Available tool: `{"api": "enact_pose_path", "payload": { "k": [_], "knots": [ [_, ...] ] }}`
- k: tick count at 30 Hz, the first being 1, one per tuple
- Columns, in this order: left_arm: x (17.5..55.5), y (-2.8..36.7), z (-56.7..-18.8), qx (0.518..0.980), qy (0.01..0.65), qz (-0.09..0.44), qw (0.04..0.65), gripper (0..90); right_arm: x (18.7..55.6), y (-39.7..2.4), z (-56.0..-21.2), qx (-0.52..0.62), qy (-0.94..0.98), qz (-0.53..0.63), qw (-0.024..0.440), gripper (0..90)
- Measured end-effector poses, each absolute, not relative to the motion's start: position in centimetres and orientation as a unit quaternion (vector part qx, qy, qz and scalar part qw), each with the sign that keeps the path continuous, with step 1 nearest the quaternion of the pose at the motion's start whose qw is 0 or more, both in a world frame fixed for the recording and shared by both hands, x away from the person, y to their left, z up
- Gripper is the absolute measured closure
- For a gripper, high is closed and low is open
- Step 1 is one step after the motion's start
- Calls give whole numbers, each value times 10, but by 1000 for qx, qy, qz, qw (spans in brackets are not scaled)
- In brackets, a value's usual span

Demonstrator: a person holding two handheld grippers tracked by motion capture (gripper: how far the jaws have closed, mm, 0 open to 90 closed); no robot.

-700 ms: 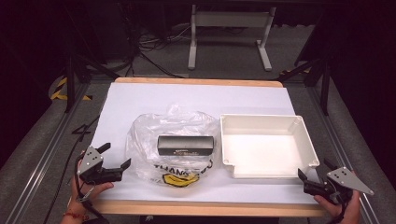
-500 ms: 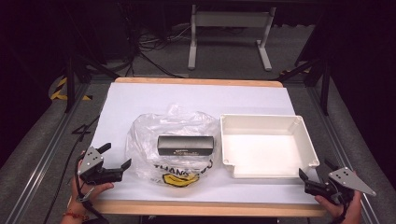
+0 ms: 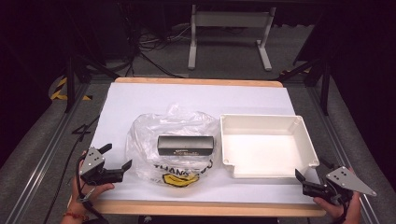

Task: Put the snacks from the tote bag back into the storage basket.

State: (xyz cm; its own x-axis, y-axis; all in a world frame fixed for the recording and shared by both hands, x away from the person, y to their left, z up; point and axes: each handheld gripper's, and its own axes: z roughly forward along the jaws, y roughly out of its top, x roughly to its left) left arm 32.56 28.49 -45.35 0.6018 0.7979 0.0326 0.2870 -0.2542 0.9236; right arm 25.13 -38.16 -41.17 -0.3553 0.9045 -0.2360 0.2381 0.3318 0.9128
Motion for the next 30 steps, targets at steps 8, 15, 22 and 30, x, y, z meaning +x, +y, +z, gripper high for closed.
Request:
{"api": "enact_pose_path", "payload": {
  "k": [8, 15, 22, 30],
  "knots": [
    [326, 286, -454, 751, 361, 257, 488, 50, 258, -366, -402, 375, 730, 425, 382, 129],
    [326, 284, -455, 753, 360, 258, 487, 50, 271, -351, -388, 352, 747, 433, 361, 196],
    [326, 284, -455, 754, 360, 256, 487, 50, 302, -328, -374, 324, 789, 409, 323, 251],
    [327, 284, -457, 756, 358, 251, 487, 50, 335, -289, -363, 272, 811, 412, 313, 273]
  ]
}}
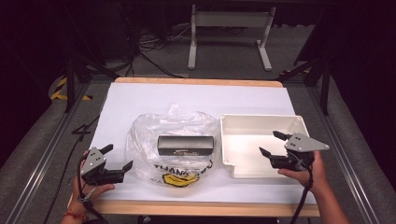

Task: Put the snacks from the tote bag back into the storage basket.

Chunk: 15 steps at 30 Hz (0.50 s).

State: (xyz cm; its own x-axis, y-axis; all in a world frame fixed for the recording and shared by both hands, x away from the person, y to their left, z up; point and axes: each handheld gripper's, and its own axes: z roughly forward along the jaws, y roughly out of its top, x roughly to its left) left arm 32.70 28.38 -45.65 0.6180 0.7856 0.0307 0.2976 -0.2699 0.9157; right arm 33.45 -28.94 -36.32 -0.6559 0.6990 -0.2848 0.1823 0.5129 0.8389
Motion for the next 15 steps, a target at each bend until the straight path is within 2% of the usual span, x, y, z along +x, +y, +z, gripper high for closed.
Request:
{"api": "enact_pose_path", "payload": {
  "k": [7, 15],
  "knots": [
    [327, 284, -457, 756, 358, 252, 486, 50, 358, -264, -356, 257, 811, 430, 302, 274],
    [328, 283, -457, 759, 356, 250, 485, 50, 376, -237, -350, 223, 821, 452, 268, 275]
  ]
}}
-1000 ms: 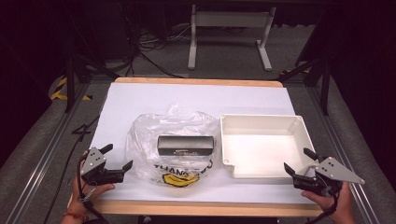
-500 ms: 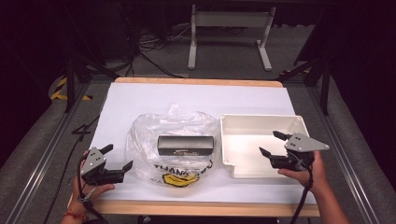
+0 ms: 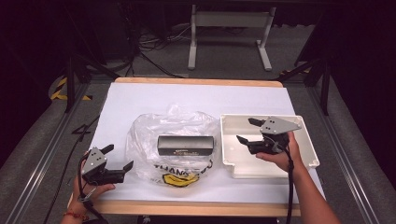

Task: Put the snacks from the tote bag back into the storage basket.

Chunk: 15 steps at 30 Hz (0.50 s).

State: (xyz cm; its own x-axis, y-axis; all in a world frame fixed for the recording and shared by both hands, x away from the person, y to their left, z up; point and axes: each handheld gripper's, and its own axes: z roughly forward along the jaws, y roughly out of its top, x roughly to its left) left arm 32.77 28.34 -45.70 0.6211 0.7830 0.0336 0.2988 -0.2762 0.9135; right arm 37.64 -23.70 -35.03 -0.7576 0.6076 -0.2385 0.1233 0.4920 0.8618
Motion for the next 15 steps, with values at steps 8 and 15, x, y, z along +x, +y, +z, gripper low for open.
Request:
{"api": "enact_pose_path", "payload": {
  "k": [8, 15],
  "knots": [
    [328, 283, -457, 760, 355, 251, 483, 51, 392, -204, -346, 183, 844, 444, 237, 277],
    [328, 284, -457, 760, 354, 250, 485, 51, 399, -172, -346, 142, 870, 427, 204, 310]
  ]
}}
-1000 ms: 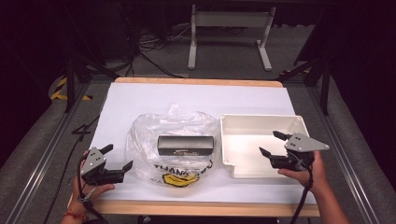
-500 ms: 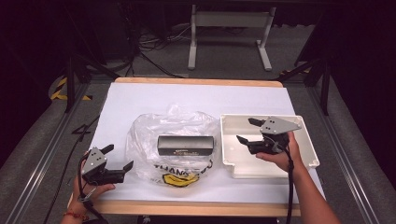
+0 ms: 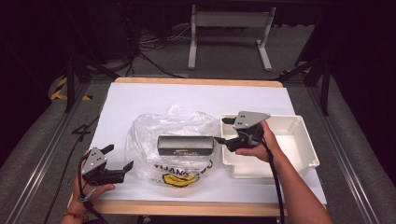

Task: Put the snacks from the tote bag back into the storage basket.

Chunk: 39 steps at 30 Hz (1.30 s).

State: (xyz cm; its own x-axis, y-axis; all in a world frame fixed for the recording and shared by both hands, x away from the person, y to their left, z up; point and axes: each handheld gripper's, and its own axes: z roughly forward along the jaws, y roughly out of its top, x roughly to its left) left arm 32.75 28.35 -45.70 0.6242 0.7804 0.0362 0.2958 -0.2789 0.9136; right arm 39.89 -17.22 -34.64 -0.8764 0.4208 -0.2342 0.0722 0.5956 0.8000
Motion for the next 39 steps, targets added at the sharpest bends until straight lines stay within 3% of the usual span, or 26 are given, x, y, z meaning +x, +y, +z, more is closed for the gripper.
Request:
{"api": "enact_pose_path", "payload": {
  "k": [24, 39],
  "knots": [
    [327, 283, -457, 760, 355, 246, 486, 51, 430, -106, -371, 62, 946, 294, 123, 318],
    [325, 284, -455, 759, 346, 252, 491, 51, 437, -86, -383, 41, 970, 211, 111, 366]
  ]
}}
